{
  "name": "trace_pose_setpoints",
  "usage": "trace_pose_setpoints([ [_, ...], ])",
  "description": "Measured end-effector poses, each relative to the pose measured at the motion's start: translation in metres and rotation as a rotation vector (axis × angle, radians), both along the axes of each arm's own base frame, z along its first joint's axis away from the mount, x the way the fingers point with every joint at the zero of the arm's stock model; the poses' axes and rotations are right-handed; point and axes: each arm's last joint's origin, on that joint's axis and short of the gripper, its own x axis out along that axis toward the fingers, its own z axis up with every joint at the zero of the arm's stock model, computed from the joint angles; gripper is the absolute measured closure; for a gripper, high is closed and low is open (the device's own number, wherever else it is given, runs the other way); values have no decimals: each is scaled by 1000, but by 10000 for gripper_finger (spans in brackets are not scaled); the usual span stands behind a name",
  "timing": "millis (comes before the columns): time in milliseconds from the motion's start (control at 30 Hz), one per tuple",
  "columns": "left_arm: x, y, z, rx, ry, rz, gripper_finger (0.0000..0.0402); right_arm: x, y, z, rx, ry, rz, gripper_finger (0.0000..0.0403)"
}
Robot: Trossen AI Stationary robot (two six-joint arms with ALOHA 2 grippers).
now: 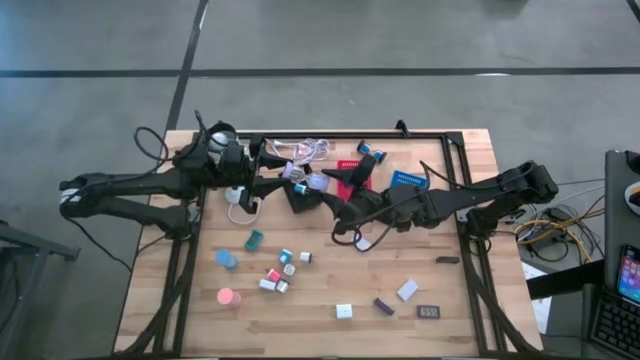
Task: Pick & Place Office items
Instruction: Put the purple hourglass into the blue bin
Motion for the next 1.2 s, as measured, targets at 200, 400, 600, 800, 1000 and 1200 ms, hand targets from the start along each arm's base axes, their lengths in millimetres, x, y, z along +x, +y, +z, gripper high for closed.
trace_pose_setpoints([
  [200, 0, 0, 0, 2, 1, 0, 198, 0, 0, -1, -3, 12, 0, 208],
  [400, 0, 0, -1, 1, 10, -5, 198, 0, 0, -1, -3, 14, 0, 209],
  [600, -3, -1, -2, -8, 42, -17, 194, 0, 1, -2, -4, 22, 5, 209],
  [800, -15, -3, 0, 7, 76, -26, 53, -1, 1, -2, -6, 26, -3, 209],
  [1000, -35, -7, -5, 1, 198, -22, 18, -2, 1, -4, -12, 55, -24, 209],
  [1200, -50, -10, -40, 118, 475, -36, 53, -12, 4, -4, 15, 108, -36, 209],
])
